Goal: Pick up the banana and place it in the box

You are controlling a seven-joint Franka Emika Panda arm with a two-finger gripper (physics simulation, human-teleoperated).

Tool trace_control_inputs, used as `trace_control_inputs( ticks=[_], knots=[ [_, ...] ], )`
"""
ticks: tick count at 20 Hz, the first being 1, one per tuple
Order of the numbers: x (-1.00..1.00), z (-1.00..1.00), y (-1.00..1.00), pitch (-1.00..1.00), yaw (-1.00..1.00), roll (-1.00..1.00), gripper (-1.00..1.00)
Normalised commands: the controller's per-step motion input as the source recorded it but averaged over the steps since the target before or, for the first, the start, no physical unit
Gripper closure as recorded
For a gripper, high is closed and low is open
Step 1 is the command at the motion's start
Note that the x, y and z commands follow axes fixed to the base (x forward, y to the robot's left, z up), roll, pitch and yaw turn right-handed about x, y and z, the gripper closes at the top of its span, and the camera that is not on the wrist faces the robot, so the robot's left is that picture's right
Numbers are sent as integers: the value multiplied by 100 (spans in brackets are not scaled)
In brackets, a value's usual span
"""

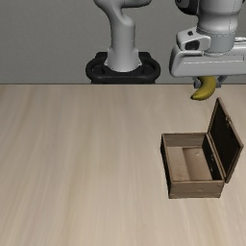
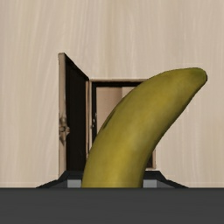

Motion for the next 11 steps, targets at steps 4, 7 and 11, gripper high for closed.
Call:
trace_control_inputs(
  ticks=[4,7,11],
  knots=[
    [0,0,0,0,0,0,-100],
    [0,0,0,0,0,0,-100],
    [0,0,0,0,0,0,-100]
  ],
)
